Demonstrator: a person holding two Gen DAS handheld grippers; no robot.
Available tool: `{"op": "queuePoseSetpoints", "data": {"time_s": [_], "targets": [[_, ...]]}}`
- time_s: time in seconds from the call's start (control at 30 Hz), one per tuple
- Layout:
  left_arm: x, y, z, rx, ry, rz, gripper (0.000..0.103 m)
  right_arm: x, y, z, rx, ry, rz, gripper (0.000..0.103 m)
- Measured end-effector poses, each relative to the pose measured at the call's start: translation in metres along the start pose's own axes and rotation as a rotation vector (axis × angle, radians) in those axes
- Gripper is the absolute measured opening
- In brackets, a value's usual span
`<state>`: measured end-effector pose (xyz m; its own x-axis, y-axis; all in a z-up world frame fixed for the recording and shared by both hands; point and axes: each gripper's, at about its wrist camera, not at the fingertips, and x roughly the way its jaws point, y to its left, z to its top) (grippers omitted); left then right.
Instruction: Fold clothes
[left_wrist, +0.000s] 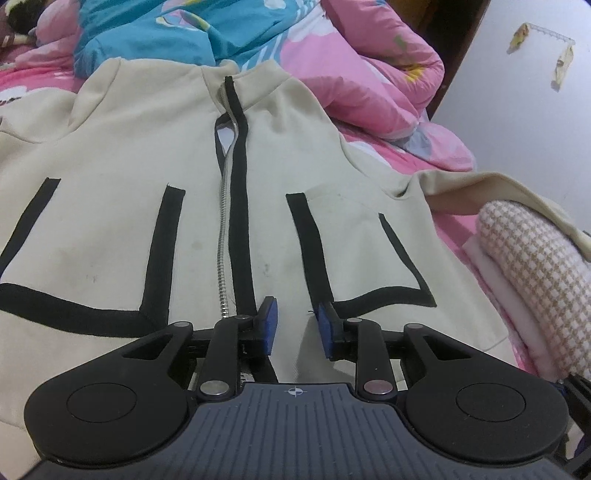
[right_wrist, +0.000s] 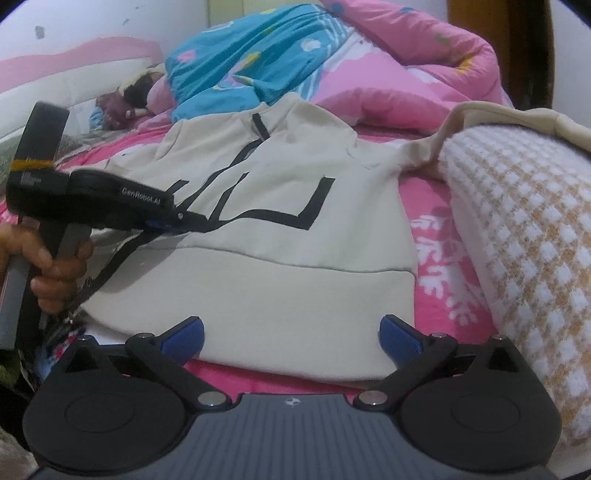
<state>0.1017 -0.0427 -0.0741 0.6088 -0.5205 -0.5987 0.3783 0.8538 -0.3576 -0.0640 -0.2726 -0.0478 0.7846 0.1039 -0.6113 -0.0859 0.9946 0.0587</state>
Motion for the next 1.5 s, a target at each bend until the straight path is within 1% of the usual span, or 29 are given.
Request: {"op": "queuePoseSetpoints", "data": {"time_s": [0.1, 0.2, 0.23, 0.33, 0.37, 0.43, 0.47, 0.57, 0.67, 0.7, 0.73, 0.77, 0.8, 0.83, 0.93, 1.0, 1.07, 1.2, 1.27, 1.4, 1.5], "targets": [[0.003, -0.001, 0.001, -0.006, -0.009, -0.003, 0.026, -0.009, -0.002, 0.011, 0.020, -0.032, 0.002, 0.103], [0.003, -0.003, 0.000, 0.007, -0.016, 0.002, 0.027, -0.013, -0.001, 0.023, 0.005, -0.070, -0.019, 0.103], [0.003, -0.003, 0.000, 0.011, -0.016, 0.003, 0.028, -0.011, 0.000, 0.025, -0.002, -0.067, -0.025, 0.103], [0.002, -0.004, -0.001, 0.014, -0.015, 0.005, 0.029, 0.001, 0.002, 0.029, -0.012, -0.031, -0.031, 0.103], [0.002, -0.003, 0.000, 0.011, -0.015, 0.003, 0.030, 0.007, 0.002, 0.029, -0.007, -0.007, -0.026, 0.103], [0.002, -0.003, 0.000, 0.006, -0.012, -0.004, 0.032, 0.023, -0.001, 0.026, 0.023, 0.073, 0.002, 0.103], [0.002, -0.003, 0.000, 0.007, -0.010, -0.008, 0.033, 0.028, -0.001, 0.024, 0.026, 0.096, 0.003, 0.103], [0.003, -0.005, 0.002, 0.014, 0.004, -0.017, 0.038, 0.032, 0.004, 0.022, 0.004, 0.127, -0.022, 0.103], [0.004, -0.009, 0.004, 0.019, 0.023, -0.031, 0.052, 0.033, 0.003, 0.025, 0.011, 0.160, -0.026, 0.103], [0.004, -0.011, 0.005, 0.019, 0.031, -0.043, 0.063, 0.033, 0.003, 0.026, 0.015, 0.170, -0.026, 0.103], [0.004, -0.014, 0.006, 0.021, 0.039, -0.056, 0.076, 0.034, 0.003, 0.027, 0.016, 0.177, -0.027, 0.103], [0.004, -0.018, 0.007, 0.029, 0.046, -0.068, 0.083, 0.034, 0.003, 0.028, 0.015, 0.183, -0.028, 0.103], [0.003, -0.022, 0.007, 0.044, 0.052, -0.074, 0.093, 0.034, 0.003, 0.028, 0.014, 0.184, -0.028, 0.103], [0.003, -0.027, 0.006, 0.060, 0.054, -0.074, 0.101, 0.034, 0.003, 0.027, 0.013, 0.180, -0.027, 0.103], [0.003, -0.037, 0.002, 0.106, 0.047, -0.036, 0.103, 0.032, 0.000, 0.025, 0.016, 0.161, -0.013, 0.103], [0.004, -0.039, 0.001, 0.114, 0.045, -0.023, 0.103, 0.031, -0.002, 0.024, 0.017, 0.150, 0.000, 0.103], [0.002, -0.037, 0.003, 0.087, 0.042, -0.031, 0.103, 0.030, -0.004, 0.024, 0.014, 0.145, 0.013, 0.103], [-0.002, -0.028, 0.012, -0.008, 0.042, -0.053, 0.103, 0.028, -0.006, 0.022, 0.010, 0.132, 0.032, 0.103], [-0.006, -0.028, 0.017, -0.026, 0.034, -0.040, 0.103, 0.027, -0.006, 0.022, 0.004, 0.125, 0.040, 0.103], [-0.018, -0.037, 0.022, 0.019, -0.001, 0.015, 0.103, 0.014, -0.007, 0.027, 0.032, 0.101, 0.052, 0.103], [-0.022, -0.042, 0.022, 0.054, -0.022, 0.028, 0.103, -0.014, -0.012, 0.033, 0.061, 0.016, 0.076, 0.103]]}}
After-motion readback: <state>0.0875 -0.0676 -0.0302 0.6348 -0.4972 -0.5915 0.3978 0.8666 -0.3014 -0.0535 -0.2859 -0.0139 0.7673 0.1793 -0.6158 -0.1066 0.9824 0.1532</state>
